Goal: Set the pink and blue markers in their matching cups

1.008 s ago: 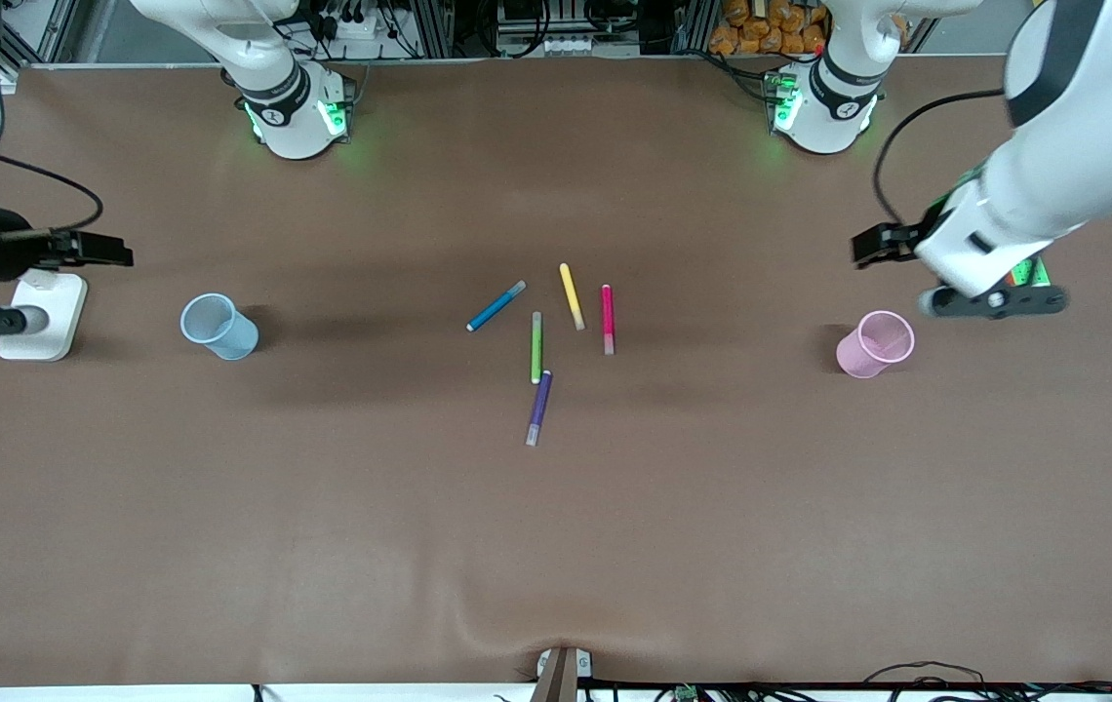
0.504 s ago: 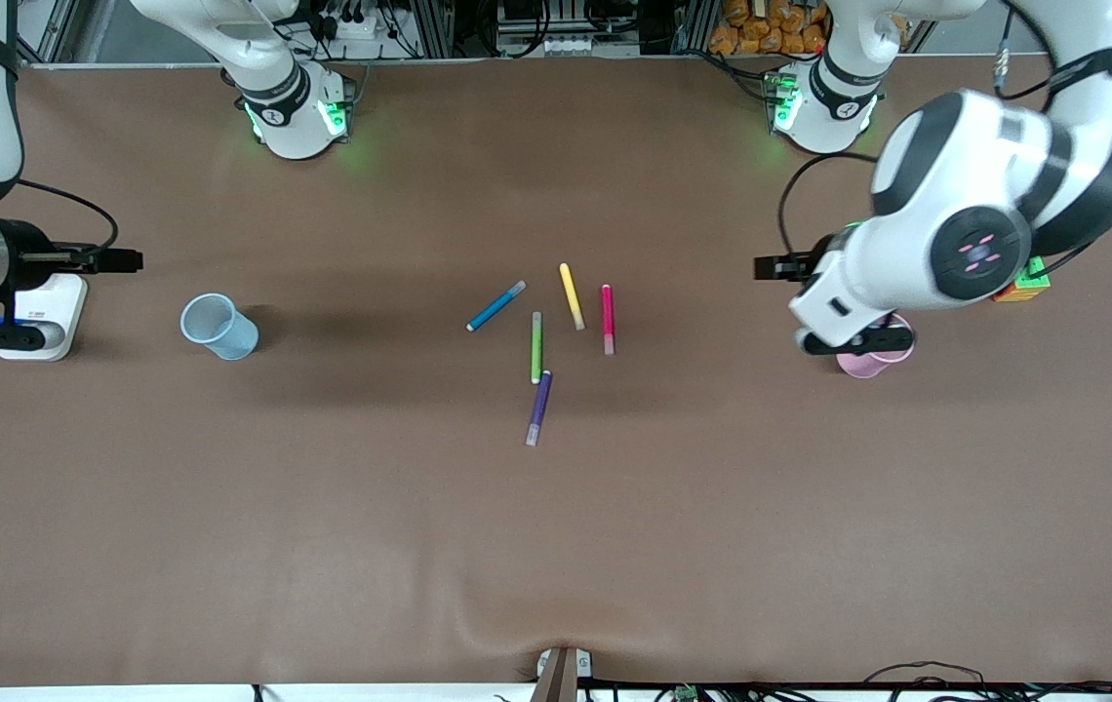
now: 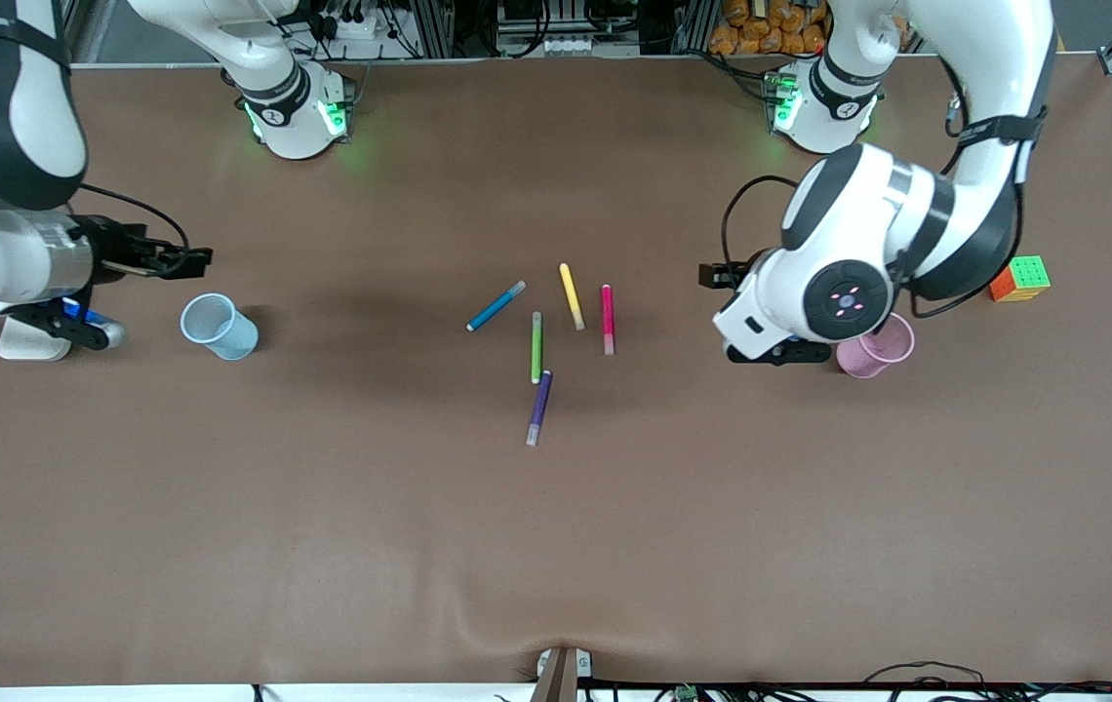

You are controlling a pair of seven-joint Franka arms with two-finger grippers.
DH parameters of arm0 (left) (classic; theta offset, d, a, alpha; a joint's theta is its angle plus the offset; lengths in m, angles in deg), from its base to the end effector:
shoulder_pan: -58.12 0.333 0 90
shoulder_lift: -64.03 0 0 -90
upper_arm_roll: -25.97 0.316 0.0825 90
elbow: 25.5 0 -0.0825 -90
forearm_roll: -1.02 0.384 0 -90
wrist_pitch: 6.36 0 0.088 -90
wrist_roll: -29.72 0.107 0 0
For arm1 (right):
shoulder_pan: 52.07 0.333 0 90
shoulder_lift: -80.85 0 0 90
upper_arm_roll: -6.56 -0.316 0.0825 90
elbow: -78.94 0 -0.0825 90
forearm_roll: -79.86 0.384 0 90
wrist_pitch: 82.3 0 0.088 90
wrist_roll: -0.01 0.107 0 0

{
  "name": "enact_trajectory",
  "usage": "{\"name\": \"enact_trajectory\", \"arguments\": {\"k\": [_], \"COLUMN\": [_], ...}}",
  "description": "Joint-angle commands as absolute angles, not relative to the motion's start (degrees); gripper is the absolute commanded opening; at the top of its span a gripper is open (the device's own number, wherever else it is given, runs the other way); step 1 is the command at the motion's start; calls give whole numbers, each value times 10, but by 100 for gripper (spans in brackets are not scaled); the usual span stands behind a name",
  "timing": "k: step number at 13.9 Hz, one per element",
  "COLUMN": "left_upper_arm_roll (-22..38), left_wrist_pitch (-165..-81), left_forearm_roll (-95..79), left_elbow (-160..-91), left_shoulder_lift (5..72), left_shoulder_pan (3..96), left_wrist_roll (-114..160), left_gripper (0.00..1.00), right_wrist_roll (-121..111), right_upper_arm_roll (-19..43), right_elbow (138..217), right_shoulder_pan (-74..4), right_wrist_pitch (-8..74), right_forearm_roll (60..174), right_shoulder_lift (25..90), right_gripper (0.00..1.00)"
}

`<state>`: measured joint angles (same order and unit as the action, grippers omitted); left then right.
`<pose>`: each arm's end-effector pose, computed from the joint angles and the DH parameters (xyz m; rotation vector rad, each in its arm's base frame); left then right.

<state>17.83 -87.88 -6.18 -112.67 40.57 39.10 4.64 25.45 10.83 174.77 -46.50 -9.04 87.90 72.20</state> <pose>0.5453 -0.2843 0.3995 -2.9771 0.0383 0.8130 0.5410 0.0323 0.4810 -2.9515 0.6302 0.8664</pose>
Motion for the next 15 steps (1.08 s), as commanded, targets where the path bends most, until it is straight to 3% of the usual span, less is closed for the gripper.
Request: {"name": "enact_trajectory", "arguments": {"k": [1,6,13,15], "left_upper_arm_roll": [181,181,181,181], "left_wrist_pitch": [-862,-867,-909,-927], "left_forearm_roll": [-76,-98,-108,-109], "left_elbow": [-1102,-1084,-1074,-1065], "left_shoulder_lift": [385,358,320,299], "left_shoulder_pan": [375,359,328,320], "left_wrist_roll": [32,31,14,7], "left_gripper": [100,100,100,100], "right_wrist_roll": [335,529,663,703], "right_upper_arm_roll": [81,-31,-64,-102], "right_elbow": [1823,1898,1982,1997], "right_shoulder_pan": [-453,-454,-429,-422], "right_wrist_pitch": [-51,42,212,267], "right_forearm_roll": [886,886,912,936], "right_shoulder_lift": [786,814,801,784], "right_gripper": [100,100,100,100]}}
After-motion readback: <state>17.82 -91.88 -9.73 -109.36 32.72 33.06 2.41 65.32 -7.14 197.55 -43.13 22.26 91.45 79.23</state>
